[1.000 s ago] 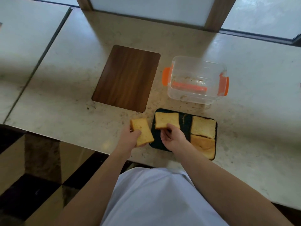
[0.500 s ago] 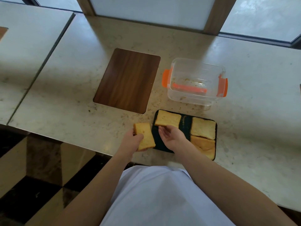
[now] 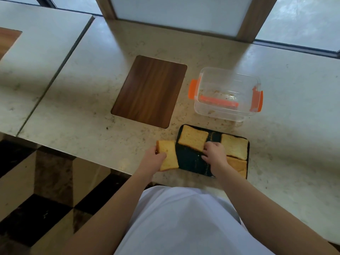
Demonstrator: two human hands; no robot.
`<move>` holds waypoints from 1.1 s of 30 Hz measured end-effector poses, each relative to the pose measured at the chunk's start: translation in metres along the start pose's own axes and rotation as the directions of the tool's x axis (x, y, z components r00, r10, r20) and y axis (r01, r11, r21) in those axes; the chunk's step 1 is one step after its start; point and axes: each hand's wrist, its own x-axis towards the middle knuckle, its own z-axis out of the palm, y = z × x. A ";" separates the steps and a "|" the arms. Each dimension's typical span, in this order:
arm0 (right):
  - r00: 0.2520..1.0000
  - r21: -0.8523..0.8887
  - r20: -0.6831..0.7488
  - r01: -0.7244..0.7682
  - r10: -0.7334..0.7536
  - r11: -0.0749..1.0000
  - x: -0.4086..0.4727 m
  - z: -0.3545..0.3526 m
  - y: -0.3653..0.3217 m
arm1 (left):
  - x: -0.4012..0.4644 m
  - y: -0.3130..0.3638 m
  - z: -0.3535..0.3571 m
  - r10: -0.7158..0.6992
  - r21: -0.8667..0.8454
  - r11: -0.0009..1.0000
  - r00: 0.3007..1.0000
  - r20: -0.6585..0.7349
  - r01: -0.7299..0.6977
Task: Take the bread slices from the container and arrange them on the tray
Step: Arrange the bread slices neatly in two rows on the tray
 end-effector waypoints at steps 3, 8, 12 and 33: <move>0.987 -0.308 0.003 0.151 -0.158 0.939 0.009 0.002 -0.014 | -0.001 -0.001 0.001 -0.001 0.007 1.000 1.000 0.000 0.001; 0.990 -0.386 0.053 0.143 -0.133 0.911 0.023 0.013 -0.032 | -0.004 0.000 0.001 0.022 0.030 0.999 1.000 0.006 -0.022; 0.986 -0.371 0.043 0.165 -0.160 0.914 0.032 0.014 -0.033 | -0.008 -0.002 -0.003 0.020 0.013 1.000 1.000 0.003 -0.020; 0.910 0.024 0.411 0.045 -0.051 0.999 -0.026 -0.027 0.021 | 0.003 0.032 0.044 0.124 -0.365 0.927 0.990 0.069 -0.091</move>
